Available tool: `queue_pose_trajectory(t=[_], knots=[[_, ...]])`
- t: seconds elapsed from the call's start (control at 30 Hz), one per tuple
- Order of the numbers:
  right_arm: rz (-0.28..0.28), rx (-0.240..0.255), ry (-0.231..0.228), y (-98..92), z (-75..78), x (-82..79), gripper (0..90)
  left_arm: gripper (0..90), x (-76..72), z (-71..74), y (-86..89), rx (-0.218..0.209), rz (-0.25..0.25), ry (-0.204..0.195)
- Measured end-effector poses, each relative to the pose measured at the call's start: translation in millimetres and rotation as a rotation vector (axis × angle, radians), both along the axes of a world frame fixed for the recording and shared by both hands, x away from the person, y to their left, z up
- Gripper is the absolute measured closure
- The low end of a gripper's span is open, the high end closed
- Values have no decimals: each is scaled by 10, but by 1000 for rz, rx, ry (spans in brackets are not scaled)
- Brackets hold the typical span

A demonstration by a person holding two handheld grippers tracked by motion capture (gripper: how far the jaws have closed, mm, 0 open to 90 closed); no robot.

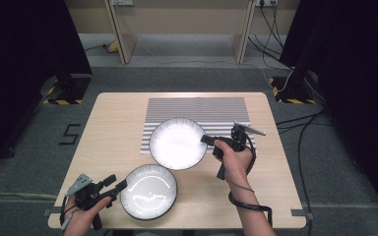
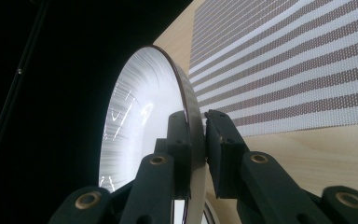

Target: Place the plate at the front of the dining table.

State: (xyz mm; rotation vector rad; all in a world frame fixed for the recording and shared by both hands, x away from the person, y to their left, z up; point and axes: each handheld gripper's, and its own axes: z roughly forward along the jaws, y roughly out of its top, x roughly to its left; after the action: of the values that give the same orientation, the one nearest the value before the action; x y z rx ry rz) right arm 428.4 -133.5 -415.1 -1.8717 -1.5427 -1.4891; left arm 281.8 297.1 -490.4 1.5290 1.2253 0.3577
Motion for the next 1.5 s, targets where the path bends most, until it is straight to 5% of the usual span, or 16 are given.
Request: queue_pose_trajectory(t=[1.5], knots=[[-104,-3,34,-222,-22,339,804,390,7,-14,-8,-3,-5,4]])
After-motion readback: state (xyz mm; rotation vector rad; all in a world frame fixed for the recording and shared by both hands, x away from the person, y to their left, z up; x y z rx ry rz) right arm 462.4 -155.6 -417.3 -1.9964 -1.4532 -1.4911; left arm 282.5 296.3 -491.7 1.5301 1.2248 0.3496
